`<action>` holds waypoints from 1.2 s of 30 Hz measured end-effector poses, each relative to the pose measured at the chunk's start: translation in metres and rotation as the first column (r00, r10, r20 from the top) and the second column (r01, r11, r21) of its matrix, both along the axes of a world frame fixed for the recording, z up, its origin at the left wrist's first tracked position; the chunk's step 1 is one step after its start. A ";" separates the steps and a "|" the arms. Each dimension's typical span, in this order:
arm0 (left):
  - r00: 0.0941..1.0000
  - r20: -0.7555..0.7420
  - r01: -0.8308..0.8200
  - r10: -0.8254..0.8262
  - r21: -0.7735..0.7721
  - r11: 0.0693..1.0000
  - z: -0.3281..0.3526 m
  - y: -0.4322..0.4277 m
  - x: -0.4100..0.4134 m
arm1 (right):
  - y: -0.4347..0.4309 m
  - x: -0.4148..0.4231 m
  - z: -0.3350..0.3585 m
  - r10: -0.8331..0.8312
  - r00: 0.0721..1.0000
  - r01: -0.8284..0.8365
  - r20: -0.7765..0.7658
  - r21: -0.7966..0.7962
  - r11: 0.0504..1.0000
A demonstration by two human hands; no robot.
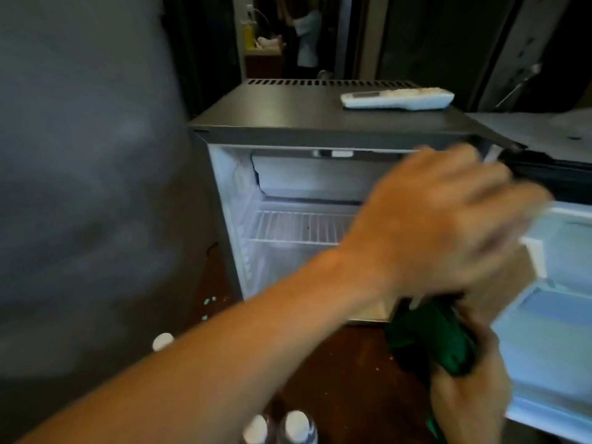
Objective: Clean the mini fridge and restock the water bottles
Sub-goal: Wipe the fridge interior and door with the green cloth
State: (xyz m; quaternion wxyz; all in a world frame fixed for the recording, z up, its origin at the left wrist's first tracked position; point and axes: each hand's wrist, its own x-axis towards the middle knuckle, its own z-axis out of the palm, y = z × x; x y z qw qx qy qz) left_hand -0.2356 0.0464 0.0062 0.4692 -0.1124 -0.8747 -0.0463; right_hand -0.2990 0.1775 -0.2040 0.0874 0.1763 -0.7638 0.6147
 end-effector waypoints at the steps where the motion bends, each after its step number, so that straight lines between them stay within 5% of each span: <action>1: 0.997 -0.063 -0.031 0.033 0.028 0.999 0.008 -0.019 0.000 | -0.007 0.011 0.025 0.030 0.988 -0.014 -0.152 0.104 0.994; 4: 0.886 -0.016 -0.463 0.463 -0.016 0.886 0.044 -0.090 0.016 | -0.035 0.004 0.052 0.057 0.983 -0.023 -0.177 0.188 0.982; 6: 0.753 0.178 -0.640 0.634 -0.028 0.768 0.063 -0.136 0.020 | -0.058 -0.006 0.075 0.060 0.973 -0.013 -0.222 0.208 0.978; 10: 0.533 0.514 -0.699 0.672 -0.180 0.692 0.058 -0.204 0.015 | -0.124 -0.052 0.099 0.132 0.961 -0.027 -0.242 0.394 0.919; 12: 0.477 0.608 -0.707 0.635 -0.163 0.688 0.045 -0.216 0.013 | -0.161 -0.077 0.095 0.083 0.987 -0.009 -0.135 0.473 0.881; 16: 0.504 0.587 -0.713 0.634 -0.131 0.689 0.037 -0.225 0.007 | -0.231 -0.094 0.066 0.111 0.994 -0.078 0.007 0.756 0.650; 19: 0.527 0.552 -0.709 0.647 -0.135 0.692 0.035 -0.225 0.005 | -0.276 -0.073 0.058 0.227 0.970 -0.038 -0.090 0.863 0.503; 23: 0.575 0.489 -0.692 0.655 -0.135 0.709 0.032 -0.226 0.002 | -0.313 -0.006 0.057 0.580 0.804 -0.224 -0.133 0.835 0.502; 36: 0.630 0.374 -0.695 0.680 -0.120 0.709 0.028 -0.222 0.007 | -0.295 0.005 0.028 0.655 0.748 -0.316 -0.106 0.812 0.491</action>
